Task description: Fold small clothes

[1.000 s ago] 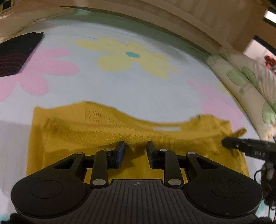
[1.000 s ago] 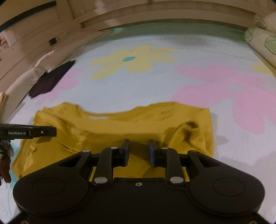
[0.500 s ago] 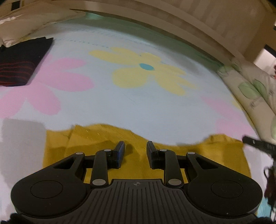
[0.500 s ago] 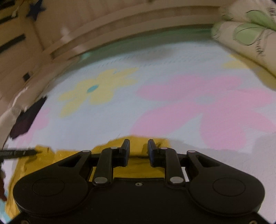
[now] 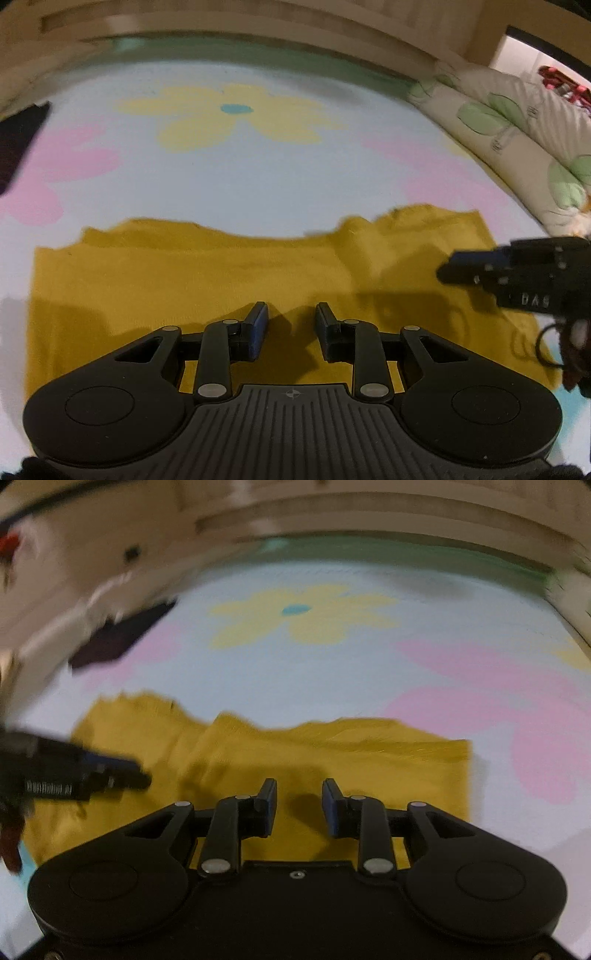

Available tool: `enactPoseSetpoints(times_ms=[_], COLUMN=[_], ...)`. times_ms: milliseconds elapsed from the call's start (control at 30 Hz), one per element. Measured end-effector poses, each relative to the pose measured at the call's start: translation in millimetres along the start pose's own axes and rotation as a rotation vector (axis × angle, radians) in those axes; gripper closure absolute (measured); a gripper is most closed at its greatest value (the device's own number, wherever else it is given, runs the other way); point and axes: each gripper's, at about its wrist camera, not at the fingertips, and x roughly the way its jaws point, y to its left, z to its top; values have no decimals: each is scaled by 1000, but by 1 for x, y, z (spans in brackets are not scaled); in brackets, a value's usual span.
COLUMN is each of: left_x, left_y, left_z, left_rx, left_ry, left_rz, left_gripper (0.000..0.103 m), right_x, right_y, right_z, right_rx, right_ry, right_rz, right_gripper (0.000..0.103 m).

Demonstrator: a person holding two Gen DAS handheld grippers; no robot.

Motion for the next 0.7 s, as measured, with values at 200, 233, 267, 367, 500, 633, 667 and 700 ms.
enactPoseSetpoints(times_ms=[200,233,267,367,500,633,667,700], left_x=[-4,-6,-8,-13,-37,-70,-79,-86], left_y=[41,47,49,47,51,58,61,64], left_z=[2,1,2,8,8,-4,-9,-12], left_rx=[-12,-13,-5,8,-84,-121,-133,-147], left_ry=[-40,-42,-39,-29,-9,5,10,14], left_rz=[151,143,141,175,81,56,60,64], left_gripper=[76,79,81,80,76,64,62,62], right_x=[20,20,20,19,1,-28,-34,-42], right_y=[-12,-18,-24,-34,-31,-33,-35,-37], right_z=[5,6,6,9,11,8,7,4], right_rx=[26,51,70,123,157,221,243,261], right_ry=[2,-2,-7,-8,-31,-49,-49,-47], right_rz=[-134,-154,-158,-145,-135,-107,-99,-95], right_gripper=[75,77,79,83,65,63,63,62])
